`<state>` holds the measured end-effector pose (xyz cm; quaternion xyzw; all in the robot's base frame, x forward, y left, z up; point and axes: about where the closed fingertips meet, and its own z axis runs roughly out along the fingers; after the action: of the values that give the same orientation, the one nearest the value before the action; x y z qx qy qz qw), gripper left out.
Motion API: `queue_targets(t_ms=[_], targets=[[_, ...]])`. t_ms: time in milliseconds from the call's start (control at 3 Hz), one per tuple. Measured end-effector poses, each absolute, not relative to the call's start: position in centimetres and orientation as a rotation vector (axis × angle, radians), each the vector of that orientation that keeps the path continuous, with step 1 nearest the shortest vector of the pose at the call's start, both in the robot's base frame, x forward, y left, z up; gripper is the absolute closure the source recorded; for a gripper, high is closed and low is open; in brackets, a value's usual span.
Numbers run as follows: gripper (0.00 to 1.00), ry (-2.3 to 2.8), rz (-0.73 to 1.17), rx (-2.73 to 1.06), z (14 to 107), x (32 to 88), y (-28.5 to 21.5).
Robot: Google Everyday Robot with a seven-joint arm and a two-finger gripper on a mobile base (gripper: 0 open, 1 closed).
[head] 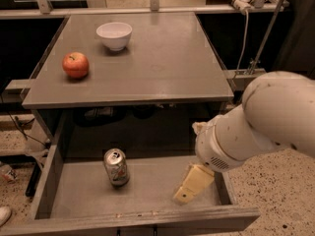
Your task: Pick 7up can from top drawer and place on counter
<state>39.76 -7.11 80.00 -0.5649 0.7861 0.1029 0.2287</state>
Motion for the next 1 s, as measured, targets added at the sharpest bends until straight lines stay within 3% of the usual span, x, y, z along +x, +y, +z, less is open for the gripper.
queue_targets(t_ms=[1000], targets=[[0.00, 2.167, 0.334, -1.453, 76.3, 41.0, -4.7]])
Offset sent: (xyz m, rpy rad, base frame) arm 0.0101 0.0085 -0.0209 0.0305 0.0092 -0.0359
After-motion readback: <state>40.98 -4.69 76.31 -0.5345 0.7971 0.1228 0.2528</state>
